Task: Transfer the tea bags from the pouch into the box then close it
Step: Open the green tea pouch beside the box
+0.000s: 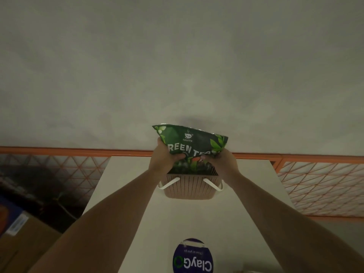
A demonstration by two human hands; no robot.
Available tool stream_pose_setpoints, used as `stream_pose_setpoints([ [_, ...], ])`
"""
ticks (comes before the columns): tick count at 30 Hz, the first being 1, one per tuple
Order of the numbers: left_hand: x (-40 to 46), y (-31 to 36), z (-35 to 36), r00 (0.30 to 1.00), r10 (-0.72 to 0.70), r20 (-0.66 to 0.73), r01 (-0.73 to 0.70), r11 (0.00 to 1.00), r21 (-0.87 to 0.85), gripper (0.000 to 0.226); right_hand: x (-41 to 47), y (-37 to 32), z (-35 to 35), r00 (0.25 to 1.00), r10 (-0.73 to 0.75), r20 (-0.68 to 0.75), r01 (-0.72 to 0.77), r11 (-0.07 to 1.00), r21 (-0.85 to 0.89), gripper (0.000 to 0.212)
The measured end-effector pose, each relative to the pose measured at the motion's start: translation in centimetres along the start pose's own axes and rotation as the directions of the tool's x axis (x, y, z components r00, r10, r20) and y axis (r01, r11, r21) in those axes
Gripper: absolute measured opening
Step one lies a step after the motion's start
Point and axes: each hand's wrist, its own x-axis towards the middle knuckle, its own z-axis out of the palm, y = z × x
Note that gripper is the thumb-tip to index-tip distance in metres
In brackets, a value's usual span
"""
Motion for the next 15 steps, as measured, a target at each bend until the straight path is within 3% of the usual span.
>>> stream_pose_setpoints([
  [9, -1.8, 8.1, -4.9, 0.957, 0.233, -0.171, -0.253, 0.961, -0.108, 0.082, -2.9, -9.4, -5.7, 0.959, -0.182, -0.219, 0.226, 0.954, 0.198, 0.027],
  [15, -6.3, 12.2, -8.2, 0.932, 0.306, -0.195, -0.34, 0.923, -0.179, 0.081, -7.9, -12.8, -9.2, 0.942, -0.244, -0.231, 0.313, 0.889, 0.335, 0.026],
])
